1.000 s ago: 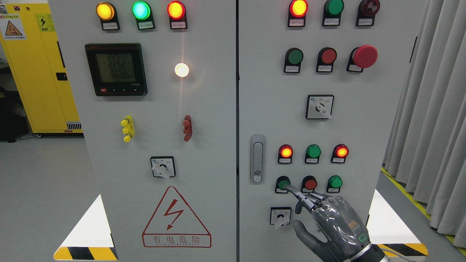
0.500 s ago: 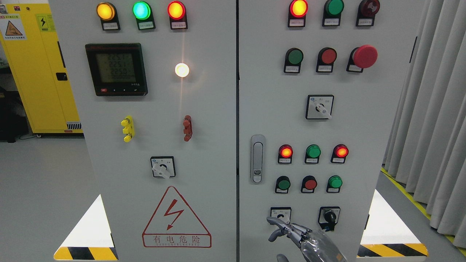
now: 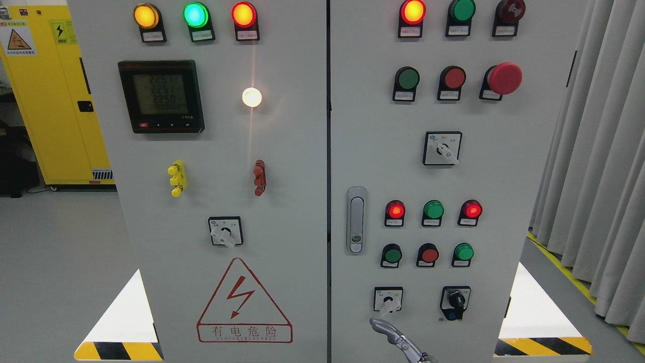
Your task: Press green start button
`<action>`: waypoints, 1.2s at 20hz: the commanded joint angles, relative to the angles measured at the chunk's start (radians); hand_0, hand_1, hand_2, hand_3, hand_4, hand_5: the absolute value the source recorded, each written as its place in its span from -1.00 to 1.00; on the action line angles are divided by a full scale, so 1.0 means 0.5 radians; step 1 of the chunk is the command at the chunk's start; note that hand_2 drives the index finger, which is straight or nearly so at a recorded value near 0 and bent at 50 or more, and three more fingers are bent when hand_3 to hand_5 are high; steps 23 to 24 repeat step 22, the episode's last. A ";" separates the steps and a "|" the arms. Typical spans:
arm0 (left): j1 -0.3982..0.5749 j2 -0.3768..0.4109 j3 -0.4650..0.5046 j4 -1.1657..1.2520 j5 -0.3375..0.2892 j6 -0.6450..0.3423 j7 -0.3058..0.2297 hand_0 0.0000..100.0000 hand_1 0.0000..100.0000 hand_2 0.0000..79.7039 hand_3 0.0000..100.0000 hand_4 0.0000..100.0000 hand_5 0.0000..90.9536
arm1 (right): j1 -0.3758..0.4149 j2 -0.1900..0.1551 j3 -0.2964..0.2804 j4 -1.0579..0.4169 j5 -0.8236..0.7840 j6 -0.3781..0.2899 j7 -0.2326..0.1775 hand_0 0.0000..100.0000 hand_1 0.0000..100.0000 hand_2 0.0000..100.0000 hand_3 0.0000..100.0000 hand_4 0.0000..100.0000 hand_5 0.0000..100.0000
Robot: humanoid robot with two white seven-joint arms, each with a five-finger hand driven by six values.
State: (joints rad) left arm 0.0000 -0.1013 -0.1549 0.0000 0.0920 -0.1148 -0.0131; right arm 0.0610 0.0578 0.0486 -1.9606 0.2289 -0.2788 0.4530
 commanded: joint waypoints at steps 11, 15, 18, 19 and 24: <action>0.018 0.000 0.000 -0.055 0.000 0.000 0.002 -0.76 0.11 -1.00 -1.00 -1.00 -1.00 | -0.012 0.099 0.001 -0.079 -0.148 0.076 -0.068 -0.16 0.24 -1.00 -1.00 -1.00 -1.00; 0.018 0.000 0.000 -0.055 0.000 0.003 0.002 -0.76 0.11 -1.00 -1.00 -1.00 -1.00 | -0.012 0.099 -0.020 -0.073 -0.148 0.097 -0.068 -0.18 0.25 -1.00 -1.00 -1.00 -1.00; 0.018 0.000 0.000 -0.055 0.000 0.000 0.002 -0.76 0.11 -1.00 -1.00 -1.00 -1.00 | -0.012 0.099 -0.020 -0.073 -0.148 0.100 -0.068 -0.18 0.25 -1.00 -1.00 -1.00 -1.00; 0.018 0.000 0.000 -0.055 0.000 0.000 0.002 -0.76 0.11 -1.00 -1.00 -1.00 -1.00 | -0.012 0.099 -0.023 -0.070 -0.148 0.104 -0.068 -0.18 0.25 -1.00 -1.00 -1.00 -1.00; 0.018 0.000 0.000 -0.055 0.000 0.000 0.002 -0.76 0.11 -1.00 -1.00 -1.00 -1.00 | -0.012 0.099 -0.033 -0.052 -0.148 0.116 -0.072 -0.18 0.26 -1.00 -1.00 -1.00 -1.00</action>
